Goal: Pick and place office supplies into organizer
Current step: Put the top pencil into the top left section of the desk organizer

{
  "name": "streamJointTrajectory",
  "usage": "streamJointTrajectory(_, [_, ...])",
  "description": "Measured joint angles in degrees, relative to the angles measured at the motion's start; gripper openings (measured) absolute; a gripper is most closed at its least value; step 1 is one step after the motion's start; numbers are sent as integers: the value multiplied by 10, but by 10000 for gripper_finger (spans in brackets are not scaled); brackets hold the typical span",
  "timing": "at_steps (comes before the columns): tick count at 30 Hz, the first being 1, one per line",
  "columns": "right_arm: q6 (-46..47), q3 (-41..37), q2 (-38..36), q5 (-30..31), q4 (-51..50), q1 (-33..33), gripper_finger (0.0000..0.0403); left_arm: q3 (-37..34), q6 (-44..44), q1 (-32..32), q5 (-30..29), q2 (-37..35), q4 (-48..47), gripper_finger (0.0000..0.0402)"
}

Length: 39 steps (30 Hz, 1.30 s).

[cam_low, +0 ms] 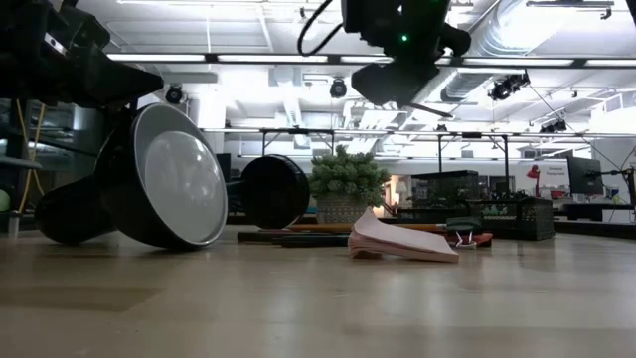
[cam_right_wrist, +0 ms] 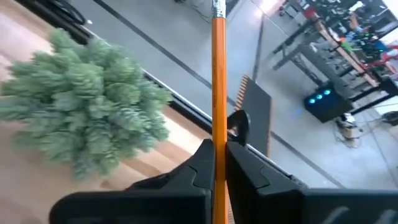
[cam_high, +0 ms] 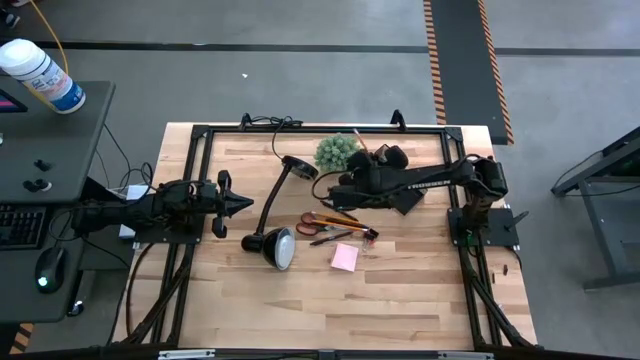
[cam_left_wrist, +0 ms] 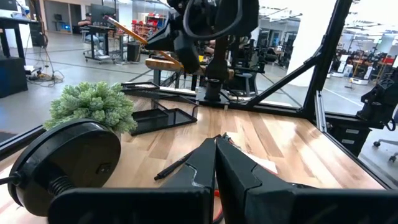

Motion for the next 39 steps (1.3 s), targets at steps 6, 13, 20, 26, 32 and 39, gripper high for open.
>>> streamJointTrajectory(6, [1,-25,-12,13,-25,-23,12,0,0,0,0,0,0,1])
streamJointTrajectory(13, [4,-251,-161,-6,181,-61,12,0,0,0,0,0,0,1])
streamJointTrajectory(20, [-128,-483,-318,65,594,-65,12,0,1,0,0,0,0,1])
streamJointTrajectory(26, [-298,-628,-364,107,926,-66,12,0,1,0,0,0,0,1])
streamJointTrajectory(32, [-454,-675,-374,80,1139,-68,12,0,1,0,0,0,0,1])
streamJointTrajectory(39, [-502,-675,-372,3,1172,-113,12,0,1,0,-2,0,0,1])
